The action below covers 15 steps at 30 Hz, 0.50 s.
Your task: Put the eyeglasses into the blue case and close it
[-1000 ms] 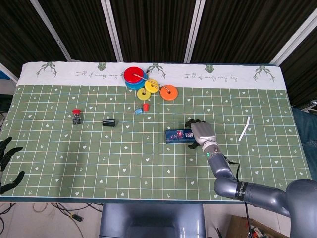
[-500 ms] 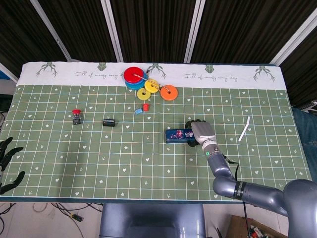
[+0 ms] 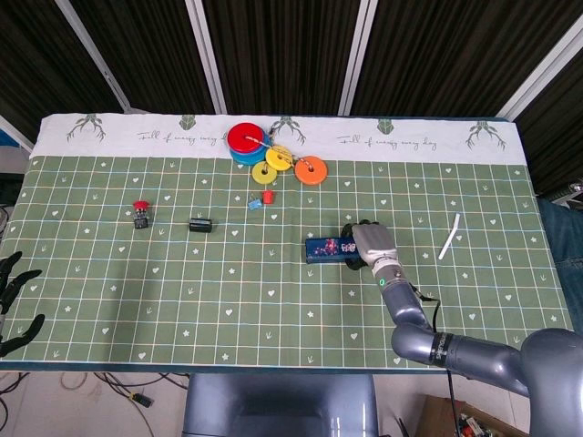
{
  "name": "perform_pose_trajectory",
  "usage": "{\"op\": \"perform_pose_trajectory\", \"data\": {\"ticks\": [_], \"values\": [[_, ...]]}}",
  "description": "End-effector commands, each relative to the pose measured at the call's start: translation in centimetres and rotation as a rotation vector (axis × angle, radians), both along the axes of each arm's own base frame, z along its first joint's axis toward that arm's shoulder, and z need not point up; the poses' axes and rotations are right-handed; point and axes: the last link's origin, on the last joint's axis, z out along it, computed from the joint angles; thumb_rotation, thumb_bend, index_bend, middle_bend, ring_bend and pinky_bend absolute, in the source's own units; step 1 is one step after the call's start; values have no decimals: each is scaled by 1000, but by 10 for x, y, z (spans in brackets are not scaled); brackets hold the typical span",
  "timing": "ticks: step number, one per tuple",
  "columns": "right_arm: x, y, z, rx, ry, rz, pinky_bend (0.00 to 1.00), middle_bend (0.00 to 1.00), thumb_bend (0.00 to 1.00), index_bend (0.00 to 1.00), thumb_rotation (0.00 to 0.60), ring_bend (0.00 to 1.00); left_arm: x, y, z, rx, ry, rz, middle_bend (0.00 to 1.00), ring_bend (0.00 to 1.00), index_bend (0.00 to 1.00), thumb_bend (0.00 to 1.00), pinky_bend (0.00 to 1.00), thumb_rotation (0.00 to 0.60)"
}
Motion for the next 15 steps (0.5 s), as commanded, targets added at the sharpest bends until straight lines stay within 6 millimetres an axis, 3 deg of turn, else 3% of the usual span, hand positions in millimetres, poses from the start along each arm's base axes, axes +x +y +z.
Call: {"op": "perform_pose_trajectory", "data": {"ticks": [1,11,15], "values": [[1,0,0,-3,-1,1,213,356,393,394,600,197,0,0,0,-1,1,-1,0,0,199,312,0,600],[-2,1,3,6,21,7,213,315,393,393,600,189,0,0,0,-1,1,0,0,0,199,312,0,600],[-4,5,10,22,35,9,213,158,370,230,600,129,0,0,1,1,1,0,0,0,200,312,0,600]]}}
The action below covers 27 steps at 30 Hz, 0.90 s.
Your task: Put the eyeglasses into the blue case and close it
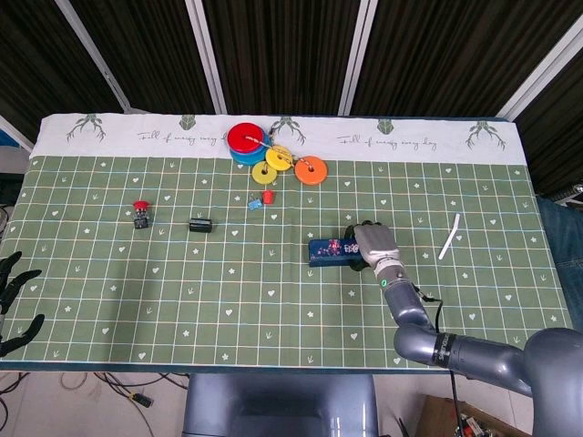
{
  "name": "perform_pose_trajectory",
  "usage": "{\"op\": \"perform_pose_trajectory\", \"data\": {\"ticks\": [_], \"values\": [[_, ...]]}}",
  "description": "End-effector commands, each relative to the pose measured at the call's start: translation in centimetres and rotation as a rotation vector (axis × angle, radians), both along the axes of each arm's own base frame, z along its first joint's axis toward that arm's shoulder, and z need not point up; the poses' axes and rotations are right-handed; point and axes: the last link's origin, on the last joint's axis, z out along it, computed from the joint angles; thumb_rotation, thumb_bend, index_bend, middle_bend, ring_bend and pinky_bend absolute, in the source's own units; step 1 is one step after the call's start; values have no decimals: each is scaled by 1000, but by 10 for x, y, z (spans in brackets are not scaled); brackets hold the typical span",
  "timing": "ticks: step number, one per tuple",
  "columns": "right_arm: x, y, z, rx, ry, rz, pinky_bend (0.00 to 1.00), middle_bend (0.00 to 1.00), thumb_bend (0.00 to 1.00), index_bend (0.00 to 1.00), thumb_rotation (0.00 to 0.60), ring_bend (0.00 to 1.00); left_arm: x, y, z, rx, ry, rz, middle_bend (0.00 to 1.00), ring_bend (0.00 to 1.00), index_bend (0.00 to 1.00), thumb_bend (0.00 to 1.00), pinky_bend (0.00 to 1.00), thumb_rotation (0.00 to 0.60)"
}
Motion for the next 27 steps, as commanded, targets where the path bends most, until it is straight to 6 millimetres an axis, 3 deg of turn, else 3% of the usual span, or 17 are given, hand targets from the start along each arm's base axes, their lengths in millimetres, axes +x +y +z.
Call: {"op": "perform_pose_trajectory", "data": {"ticks": [1,4,10,13,22,27], "values": [[-3,5,9,-1,12,9,213,107,348,174,600,113,0,0,0,0,0,0,0,0,200,312,0,600],[-5,9,16,-12,20,22,213,48,285,98,600,92,0,0,0,0,1,-1,0,0,200,312,0,600],[-16,28,39,-68,27,51,212,43,249,89,600,84,0,0,0,0,3,-3,0,0,200,312,0,600],[-29,49,60,-124,5,55,212,43,231,85,600,85,1,-1,0,3,3,-5,0,0,200,312,0,600],[-94,145,138,-367,-18,31,212,52,203,77,600,90,3,-1,-3,2,16,-18,0,0,200,312,0,600],[-128,195,162,-561,86,38,212,57,202,77,600,91,6,-2,-7,-1,26,-32,0,0,180,312,0,600]]}}
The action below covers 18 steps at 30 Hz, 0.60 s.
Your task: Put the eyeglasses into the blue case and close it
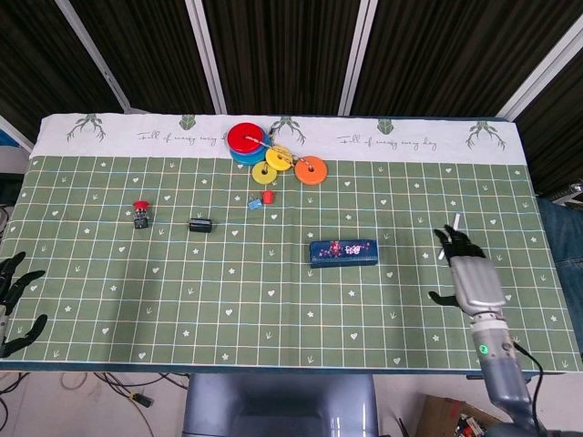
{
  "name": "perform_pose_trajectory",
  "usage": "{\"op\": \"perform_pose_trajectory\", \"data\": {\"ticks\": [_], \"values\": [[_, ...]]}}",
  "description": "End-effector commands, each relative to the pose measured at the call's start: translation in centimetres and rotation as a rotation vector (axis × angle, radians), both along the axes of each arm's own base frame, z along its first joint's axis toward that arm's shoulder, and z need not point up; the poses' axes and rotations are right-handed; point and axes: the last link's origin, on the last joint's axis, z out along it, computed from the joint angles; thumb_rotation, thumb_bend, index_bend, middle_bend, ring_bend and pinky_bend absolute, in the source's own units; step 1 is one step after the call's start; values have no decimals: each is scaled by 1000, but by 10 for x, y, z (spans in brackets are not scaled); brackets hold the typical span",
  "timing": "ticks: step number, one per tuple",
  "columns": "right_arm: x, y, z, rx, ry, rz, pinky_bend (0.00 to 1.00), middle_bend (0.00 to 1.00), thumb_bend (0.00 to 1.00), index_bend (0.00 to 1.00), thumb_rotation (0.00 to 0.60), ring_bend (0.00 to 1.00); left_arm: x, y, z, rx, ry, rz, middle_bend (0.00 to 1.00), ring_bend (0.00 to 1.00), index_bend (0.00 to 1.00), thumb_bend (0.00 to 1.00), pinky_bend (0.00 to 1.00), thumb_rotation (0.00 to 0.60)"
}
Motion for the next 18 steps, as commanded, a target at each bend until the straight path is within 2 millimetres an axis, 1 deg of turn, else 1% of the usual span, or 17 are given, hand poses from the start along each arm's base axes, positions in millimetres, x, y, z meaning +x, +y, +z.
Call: {"op": "perform_pose_trajectory", "data": {"ticks": [1,4,6,10,13,18], "values": [[-40,71,29,-175,62,-26,212,57,202,77,600,91,3,-1,-3,-3,7,-16,0,0,155,312,0,600],[-48,91,37,-215,52,-21,212,57,201,77,600,91,7,-1,-5,2,0,-34,0,0,105,312,0,600],[-51,98,41,-234,55,-16,212,57,199,77,600,91,9,-2,-5,6,-3,-44,0,0,103,312,0,600],[-51,101,48,-255,85,27,212,56,197,73,600,91,10,-3,-3,13,15,-55,0,0,104,312,0,600],[-51,103,49,-244,103,33,212,56,198,68,600,91,10,-3,-2,16,16,-58,0,0,104,312,0,600],[-47,108,50,-189,56,27,212,56,198,65,600,91,10,0,3,29,-2,-64,0,0,103,312,0,600]]}}
